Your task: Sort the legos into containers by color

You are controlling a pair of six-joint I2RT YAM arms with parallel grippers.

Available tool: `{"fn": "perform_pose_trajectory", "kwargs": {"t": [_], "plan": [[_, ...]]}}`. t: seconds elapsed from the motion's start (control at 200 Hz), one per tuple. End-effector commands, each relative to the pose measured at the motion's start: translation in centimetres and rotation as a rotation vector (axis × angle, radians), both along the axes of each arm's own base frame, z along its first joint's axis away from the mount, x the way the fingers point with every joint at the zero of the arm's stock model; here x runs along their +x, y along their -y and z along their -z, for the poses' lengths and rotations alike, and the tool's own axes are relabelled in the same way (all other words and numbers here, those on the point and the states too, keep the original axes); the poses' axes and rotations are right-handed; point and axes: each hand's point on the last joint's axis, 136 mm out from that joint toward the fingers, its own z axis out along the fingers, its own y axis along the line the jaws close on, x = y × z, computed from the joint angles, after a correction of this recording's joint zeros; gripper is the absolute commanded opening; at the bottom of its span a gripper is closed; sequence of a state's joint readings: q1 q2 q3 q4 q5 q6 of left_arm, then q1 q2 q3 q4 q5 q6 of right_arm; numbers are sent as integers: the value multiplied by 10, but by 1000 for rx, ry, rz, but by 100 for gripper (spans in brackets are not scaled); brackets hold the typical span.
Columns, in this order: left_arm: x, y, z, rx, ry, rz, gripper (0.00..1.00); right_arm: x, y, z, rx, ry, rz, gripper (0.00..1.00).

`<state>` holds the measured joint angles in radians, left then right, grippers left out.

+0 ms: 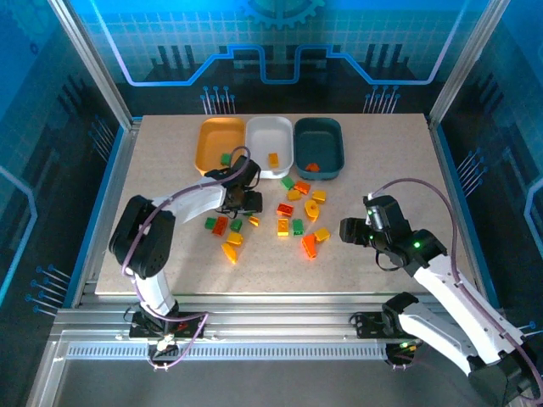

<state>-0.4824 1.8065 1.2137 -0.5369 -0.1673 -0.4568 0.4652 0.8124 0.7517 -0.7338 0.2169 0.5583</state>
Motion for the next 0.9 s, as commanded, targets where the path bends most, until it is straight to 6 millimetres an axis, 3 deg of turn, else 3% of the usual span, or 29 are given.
{"fn": "perform_pose_trajectory", "kwargs": {"t": [0.0, 0.21, 0.42, 0.555, 0.665, 0.79, 0.891], "plan": [[13, 8, 21, -5, -16, 8, 67, -3, 4, 7, -19, -19, 19, 74], [18, 10, 43, 24, -49, 10, 49, -4, 6, 8, -20, -19, 25, 74], [24, 11, 26, 12, 3, 27, 21, -4, 8, 12, -34, -30, 32, 74], [25, 13, -8, -9, 36, 41, 10, -6, 11, 13, -48, -50, 48, 74], [24, 7, -56, -29, 106, 27, 9, -12, 15, 26, -51, -94, 78, 74], [39, -22, -104, -64, 162, -73, 6, -21, 19, 46, -47, -163, 120, 74], [63, -49, -122, -102, 173, -159, 4, -20, 15, 55, -33, -209, 138, 73]]}}
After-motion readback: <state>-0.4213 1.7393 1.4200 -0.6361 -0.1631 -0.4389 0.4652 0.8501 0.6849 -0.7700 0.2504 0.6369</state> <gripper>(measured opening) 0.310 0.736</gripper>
